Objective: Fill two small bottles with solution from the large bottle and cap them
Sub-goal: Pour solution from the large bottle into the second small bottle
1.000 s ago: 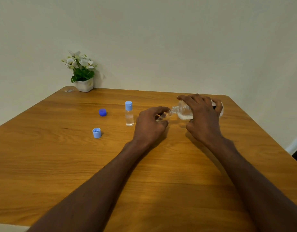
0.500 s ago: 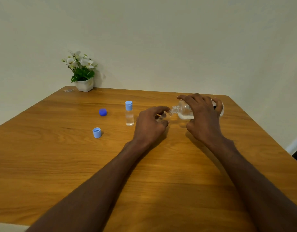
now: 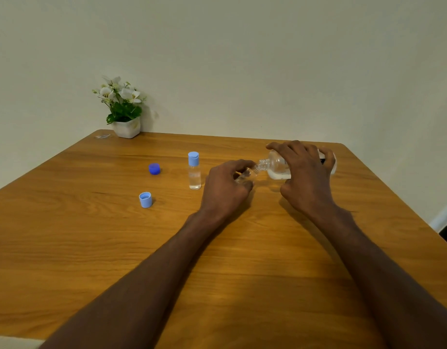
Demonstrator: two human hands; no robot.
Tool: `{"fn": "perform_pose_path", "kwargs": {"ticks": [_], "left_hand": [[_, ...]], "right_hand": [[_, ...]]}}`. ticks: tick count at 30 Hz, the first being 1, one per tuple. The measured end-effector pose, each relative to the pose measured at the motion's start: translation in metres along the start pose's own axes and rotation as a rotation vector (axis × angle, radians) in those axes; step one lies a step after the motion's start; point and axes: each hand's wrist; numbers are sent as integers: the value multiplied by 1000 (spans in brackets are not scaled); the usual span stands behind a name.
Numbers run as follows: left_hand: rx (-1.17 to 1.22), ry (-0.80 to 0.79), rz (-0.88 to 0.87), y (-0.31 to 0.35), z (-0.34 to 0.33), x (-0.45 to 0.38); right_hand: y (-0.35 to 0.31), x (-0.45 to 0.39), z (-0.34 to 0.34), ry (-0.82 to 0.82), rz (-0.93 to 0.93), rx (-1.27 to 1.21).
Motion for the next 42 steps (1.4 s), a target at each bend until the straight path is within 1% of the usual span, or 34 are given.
{"fn": "perform_pose_path", "kwargs": {"ticks": [42], "left_hand": [[20, 10, 9, -2, -1, -1]], "right_hand": [[1, -1, -3, 3, 7, 17]]}}
Point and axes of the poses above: each hand's wrist, its own x-axis away from the middle knuckle, its own z-axis out of the back of the hand, y = z × x, and after that the axes turned 10 degrees about x, right-handed
